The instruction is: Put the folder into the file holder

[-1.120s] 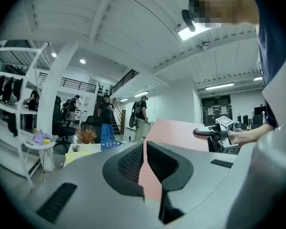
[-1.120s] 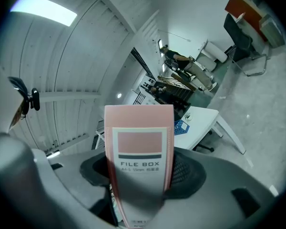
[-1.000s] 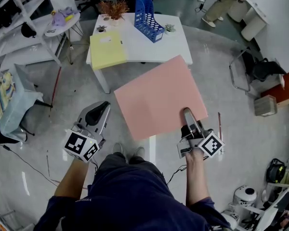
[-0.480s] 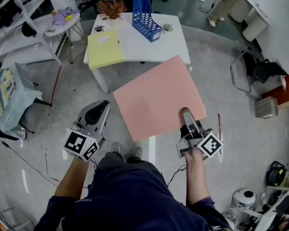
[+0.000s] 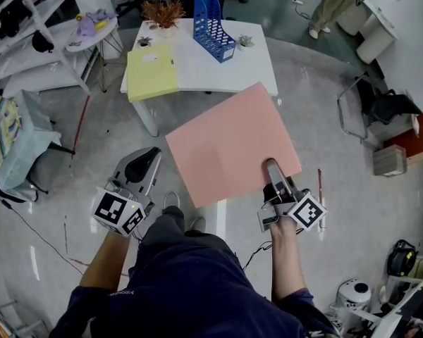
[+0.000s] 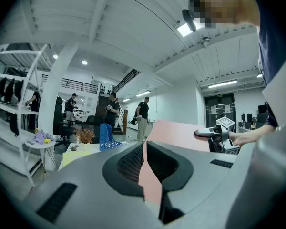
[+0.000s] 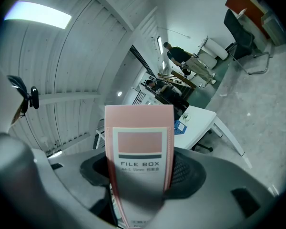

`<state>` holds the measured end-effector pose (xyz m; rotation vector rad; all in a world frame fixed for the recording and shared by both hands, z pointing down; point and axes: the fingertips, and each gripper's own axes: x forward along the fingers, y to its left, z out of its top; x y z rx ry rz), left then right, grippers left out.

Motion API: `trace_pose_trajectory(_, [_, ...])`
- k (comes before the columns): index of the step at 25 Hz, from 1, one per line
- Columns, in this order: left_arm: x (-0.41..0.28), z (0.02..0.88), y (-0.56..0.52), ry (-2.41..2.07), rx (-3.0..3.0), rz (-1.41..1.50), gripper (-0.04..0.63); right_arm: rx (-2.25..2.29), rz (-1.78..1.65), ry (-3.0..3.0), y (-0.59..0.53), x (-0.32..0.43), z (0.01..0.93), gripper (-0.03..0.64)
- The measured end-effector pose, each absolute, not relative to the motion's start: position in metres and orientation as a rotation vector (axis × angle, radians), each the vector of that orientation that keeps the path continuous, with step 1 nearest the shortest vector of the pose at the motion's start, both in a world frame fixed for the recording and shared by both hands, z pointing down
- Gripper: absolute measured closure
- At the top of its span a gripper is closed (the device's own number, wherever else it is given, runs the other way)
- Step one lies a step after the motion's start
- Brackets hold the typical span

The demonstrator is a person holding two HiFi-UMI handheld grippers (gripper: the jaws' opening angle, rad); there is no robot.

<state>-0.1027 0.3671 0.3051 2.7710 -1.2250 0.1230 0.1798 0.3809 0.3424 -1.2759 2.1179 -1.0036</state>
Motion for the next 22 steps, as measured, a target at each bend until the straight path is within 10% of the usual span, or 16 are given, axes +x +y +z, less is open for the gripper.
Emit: trace_pose_trajectory(22, [-0.100,0.321,0.278,-1.204,2.752,0.115,0.552,-1.289,-1.034,2.123,0.295,0.179,0.355,0.336])
